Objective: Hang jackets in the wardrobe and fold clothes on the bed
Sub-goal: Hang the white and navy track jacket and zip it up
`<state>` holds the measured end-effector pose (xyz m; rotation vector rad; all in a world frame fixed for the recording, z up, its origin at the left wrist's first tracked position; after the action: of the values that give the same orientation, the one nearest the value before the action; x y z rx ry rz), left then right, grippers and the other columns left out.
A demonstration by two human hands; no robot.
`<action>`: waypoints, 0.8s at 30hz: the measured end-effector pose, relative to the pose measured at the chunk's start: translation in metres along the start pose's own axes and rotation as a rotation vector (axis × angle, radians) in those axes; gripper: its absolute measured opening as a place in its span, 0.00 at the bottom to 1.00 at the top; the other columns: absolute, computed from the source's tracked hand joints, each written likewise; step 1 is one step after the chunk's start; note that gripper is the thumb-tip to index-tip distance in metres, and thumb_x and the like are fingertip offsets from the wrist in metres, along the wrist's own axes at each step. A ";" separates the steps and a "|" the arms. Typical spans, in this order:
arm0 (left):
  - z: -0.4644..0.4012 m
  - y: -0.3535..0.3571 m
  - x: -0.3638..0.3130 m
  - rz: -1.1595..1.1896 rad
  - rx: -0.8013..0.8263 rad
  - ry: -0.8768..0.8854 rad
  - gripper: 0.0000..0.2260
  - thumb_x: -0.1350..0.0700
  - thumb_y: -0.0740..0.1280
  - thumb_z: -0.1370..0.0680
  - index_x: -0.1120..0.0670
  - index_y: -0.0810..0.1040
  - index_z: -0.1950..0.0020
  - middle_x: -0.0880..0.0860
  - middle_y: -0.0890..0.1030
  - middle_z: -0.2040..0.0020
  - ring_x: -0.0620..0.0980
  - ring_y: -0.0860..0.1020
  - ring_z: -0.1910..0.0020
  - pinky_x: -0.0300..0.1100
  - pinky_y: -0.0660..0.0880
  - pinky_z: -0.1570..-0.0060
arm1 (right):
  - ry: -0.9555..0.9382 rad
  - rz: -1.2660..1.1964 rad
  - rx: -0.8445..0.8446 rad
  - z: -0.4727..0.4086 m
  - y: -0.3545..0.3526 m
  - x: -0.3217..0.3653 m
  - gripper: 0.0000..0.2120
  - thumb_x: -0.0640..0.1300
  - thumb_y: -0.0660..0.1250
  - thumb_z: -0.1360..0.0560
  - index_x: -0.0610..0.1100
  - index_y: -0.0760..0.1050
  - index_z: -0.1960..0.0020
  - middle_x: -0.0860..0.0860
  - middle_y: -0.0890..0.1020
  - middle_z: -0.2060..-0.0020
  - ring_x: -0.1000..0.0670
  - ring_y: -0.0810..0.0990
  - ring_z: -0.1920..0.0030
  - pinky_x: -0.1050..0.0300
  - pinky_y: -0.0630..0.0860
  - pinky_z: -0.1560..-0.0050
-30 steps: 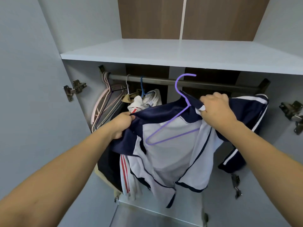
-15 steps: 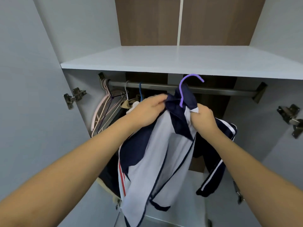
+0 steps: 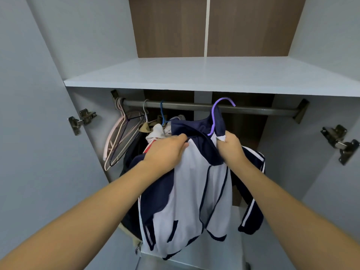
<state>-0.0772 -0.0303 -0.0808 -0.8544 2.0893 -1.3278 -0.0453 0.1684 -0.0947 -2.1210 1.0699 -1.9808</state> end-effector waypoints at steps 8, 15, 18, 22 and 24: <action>-0.023 0.015 0.017 0.035 0.059 -0.308 0.08 0.55 0.54 0.17 0.54 0.67 0.53 0.50 0.71 0.64 0.53 0.71 0.67 0.45 0.59 0.71 | -0.151 0.247 0.046 0.010 0.028 -0.015 0.20 0.35 0.59 0.22 0.47 0.74 0.33 0.44 0.78 0.44 0.40 0.78 0.48 0.49 0.77 0.47; -0.055 0.010 0.040 0.051 0.118 -0.445 0.11 0.62 0.56 0.21 0.57 0.75 0.43 0.56 0.79 0.53 0.58 0.76 0.57 0.46 0.70 0.64 | -0.151 0.392 0.071 -0.012 0.055 0.002 0.12 0.43 0.60 0.19 0.44 0.75 0.39 0.43 0.82 0.52 0.40 0.79 0.55 0.52 0.76 0.59; -0.066 0.014 0.053 0.094 0.139 -0.502 0.13 0.64 0.57 0.22 0.58 0.75 0.40 0.59 0.80 0.47 0.62 0.78 0.49 0.52 0.74 0.55 | -0.142 0.456 0.087 -0.026 0.065 0.005 0.15 0.52 0.60 0.19 0.41 0.73 0.40 0.42 0.81 0.54 0.40 0.79 0.57 0.54 0.70 0.64; -0.081 0.022 0.076 0.114 0.138 -0.536 0.13 0.65 0.57 0.22 0.58 0.76 0.40 0.60 0.80 0.45 0.60 0.78 0.47 0.49 0.71 0.58 | -0.062 0.493 0.131 -0.041 0.085 0.000 0.11 0.42 0.61 0.19 0.38 0.70 0.40 0.41 0.80 0.51 0.44 0.78 0.59 0.55 0.73 0.62; -0.090 0.033 0.086 0.118 0.144 -0.558 0.14 0.65 0.58 0.22 0.58 0.76 0.39 0.60 0.80 0.44 0.61 0.78 0.46 0.51 0.75 0.54 | -0.041 0.506 0.103 -0.049 0.098 -0.007 0.10 0.35 0.60 0.21 0.37 0.70 0.41 0.40 0.80 0.50 0.43 0.79 0.56 0.53 0.76 0.60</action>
<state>-0.2055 -0.0299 -0.0844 -0.8979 1.5652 -1.0159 -0.1326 0.1173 -0.1383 -1.6213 1.3039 -1.6998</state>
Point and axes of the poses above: each hand's wrist, its own z-axis away from the middle knuckle, its own y-axis out of the palm, x = y × z, the point moved 2 cm from there along -z, towards the middle knuckle
